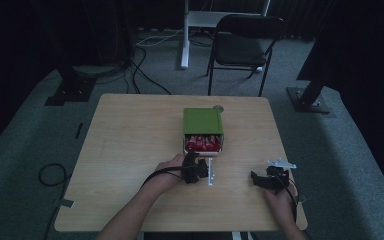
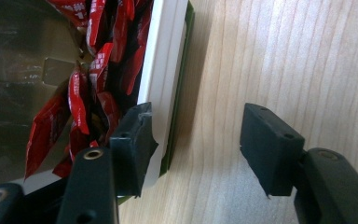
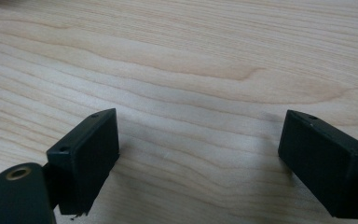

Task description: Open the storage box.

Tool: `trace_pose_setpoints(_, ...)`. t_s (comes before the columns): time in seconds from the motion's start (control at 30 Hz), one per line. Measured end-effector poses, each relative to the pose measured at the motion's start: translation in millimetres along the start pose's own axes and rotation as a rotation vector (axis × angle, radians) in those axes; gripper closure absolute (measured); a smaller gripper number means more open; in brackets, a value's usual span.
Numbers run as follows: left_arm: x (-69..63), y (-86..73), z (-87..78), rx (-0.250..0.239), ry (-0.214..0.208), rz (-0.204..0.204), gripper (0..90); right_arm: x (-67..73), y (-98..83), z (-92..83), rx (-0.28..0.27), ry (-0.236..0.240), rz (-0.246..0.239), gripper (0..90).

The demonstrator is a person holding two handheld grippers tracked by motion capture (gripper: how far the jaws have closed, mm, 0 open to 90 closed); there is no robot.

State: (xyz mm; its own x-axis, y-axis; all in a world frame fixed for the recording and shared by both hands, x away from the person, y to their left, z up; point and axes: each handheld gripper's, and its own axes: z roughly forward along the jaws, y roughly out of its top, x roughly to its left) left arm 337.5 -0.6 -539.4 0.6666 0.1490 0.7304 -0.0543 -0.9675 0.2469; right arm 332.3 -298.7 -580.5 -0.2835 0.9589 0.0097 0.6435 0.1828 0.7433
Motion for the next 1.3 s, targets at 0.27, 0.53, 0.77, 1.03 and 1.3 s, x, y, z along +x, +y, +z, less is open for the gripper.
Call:
trace_pose_setpoints(0.27, -1.6, 0.9, -1.7, -0.003, 0.026, 0.023, 45.5, 0.0, 0.0, 0.0, 0.0, 0.0, 0.0, 11.5)
trace_pose_setpoints(0.53, -1.5, 1.6, -4.2, -0.006, 0.078, 0.032, 44.9, 0.0, 0.0, 0.0, 0.0, 0.0, 0.0, 11.4)
trace_pose_setpoints(0.77, 3.6, -0.9, 2.1, 0.032, 0.056, 0.036, 45.0, 0.0, 0.0, 0.0, 0.0, 0.0, 0.0, 11.5)
trace_pose_setpoints(1.03, 4.9, 1.0, 10.4, 0.042, 0.062, 0.052, 46.4, 0.0, 0.0, 0.0, 0.0, 0.0, 0.0, 11.5)
trace_pose_setpoints(1.3, 5.8, 2.6, 14.5, 0.032, 0.086, 0.078, 55.7, -0.1, 0.0, 0.0, 0.0, 0.0, -0.001, 11.5)
